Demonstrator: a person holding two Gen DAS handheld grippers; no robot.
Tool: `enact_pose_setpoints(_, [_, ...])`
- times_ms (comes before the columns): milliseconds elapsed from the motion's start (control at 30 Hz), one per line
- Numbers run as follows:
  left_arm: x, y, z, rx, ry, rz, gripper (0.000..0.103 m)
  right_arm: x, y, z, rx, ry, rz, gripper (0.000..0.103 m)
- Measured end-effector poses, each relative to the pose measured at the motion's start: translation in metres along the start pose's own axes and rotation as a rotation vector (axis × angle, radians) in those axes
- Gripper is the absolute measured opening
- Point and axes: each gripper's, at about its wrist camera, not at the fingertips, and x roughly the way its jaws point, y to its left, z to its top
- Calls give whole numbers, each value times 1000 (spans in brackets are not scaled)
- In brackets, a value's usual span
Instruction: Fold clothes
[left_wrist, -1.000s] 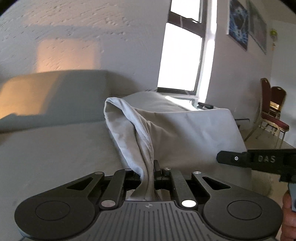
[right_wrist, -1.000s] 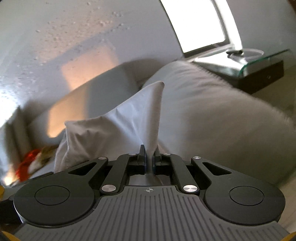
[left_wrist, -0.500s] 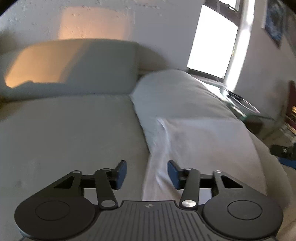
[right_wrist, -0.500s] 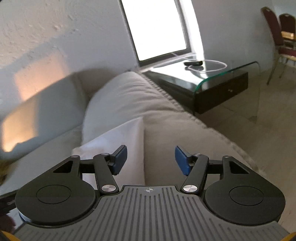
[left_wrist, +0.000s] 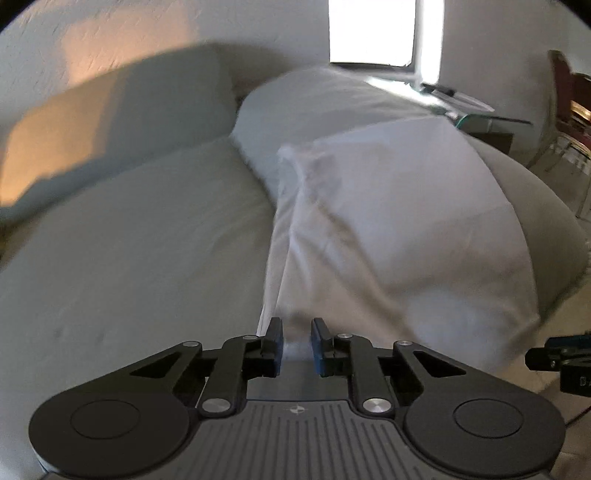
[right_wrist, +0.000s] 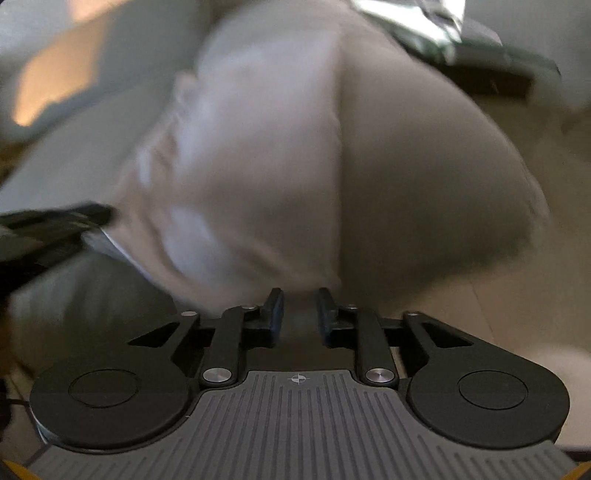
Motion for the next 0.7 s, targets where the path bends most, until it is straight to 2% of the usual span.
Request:
enact_pose_setpoints(33, [-8,2,-2,-28,28,-9,28,-1,-4,-1,15,29,-15,32])
enact_pose_setpoints(100, [-29,2,-8,-56,50,-24,40,-17,-8,-6,49,32,15,33])
enact_pose_setpoints(167, [-50,-2,-8,-61,41,-22,45,-38,-8,-5,79,20,59,52])
enact_pose_setpoints(233, [-70,-7,-2,-68,10,-24,68,-63,-1,1,69,-16,104,58])
enact_pose_setpoints(267, [-79,-10,2,-73,-9,-27,72,-76,4,3,57,-36,125,61])
enact_pose_setpoints(400, [-115,-17,4,-94,-63,-29,80,-117,25,12,-16,-93,162,67])
enact_pose_setpoints(700, [-164,-26,8,-147,-60,-12,91,-179,41,21,-115,-71,140,70])
